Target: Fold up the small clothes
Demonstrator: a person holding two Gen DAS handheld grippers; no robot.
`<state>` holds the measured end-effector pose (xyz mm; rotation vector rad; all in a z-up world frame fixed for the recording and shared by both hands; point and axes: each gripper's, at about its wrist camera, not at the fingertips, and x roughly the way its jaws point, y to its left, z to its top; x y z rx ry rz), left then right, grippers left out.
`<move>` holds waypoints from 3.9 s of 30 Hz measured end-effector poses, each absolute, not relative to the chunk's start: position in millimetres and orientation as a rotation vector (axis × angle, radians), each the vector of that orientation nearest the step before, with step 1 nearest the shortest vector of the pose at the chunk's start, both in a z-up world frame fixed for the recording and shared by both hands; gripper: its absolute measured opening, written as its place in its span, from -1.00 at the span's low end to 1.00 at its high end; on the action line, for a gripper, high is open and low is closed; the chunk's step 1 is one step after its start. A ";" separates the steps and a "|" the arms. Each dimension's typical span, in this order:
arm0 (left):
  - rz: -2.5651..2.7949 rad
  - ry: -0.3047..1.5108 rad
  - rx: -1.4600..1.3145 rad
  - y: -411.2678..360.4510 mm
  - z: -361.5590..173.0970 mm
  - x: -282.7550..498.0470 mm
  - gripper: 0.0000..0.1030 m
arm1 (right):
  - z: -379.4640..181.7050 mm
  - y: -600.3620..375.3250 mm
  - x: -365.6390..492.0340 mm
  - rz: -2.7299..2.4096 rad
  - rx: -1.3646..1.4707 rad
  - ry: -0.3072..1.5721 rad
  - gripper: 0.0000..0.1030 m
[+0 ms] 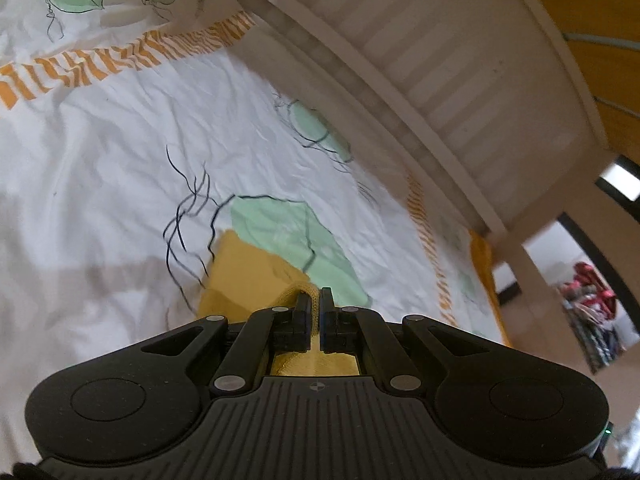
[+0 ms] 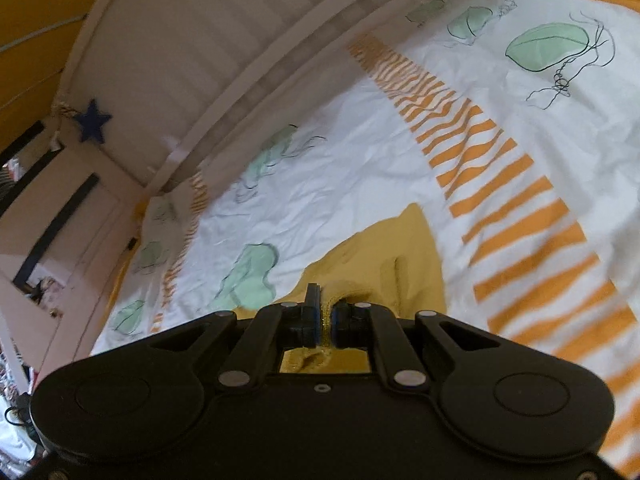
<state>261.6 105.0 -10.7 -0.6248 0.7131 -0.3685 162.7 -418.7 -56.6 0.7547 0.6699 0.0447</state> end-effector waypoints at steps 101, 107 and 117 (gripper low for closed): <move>-0.330 0.926 -0.026 -32.0 -78.7 382.5 -0.24 | -122.5 -313.7 294.7 -0.085 0.157 0.845 0.71; -0.267 0.948 -0.092 -22.7 -80.5 401.7 -0.24 | -122.3 -312.1 308.8 -0.112 0.140 0.852 0.75; -0.205 0.929 -0.103 -6.2 -53.8 398.8 -0.24 | -114.9 -335.3 323.4 -0.152 0.272 0.854 0.72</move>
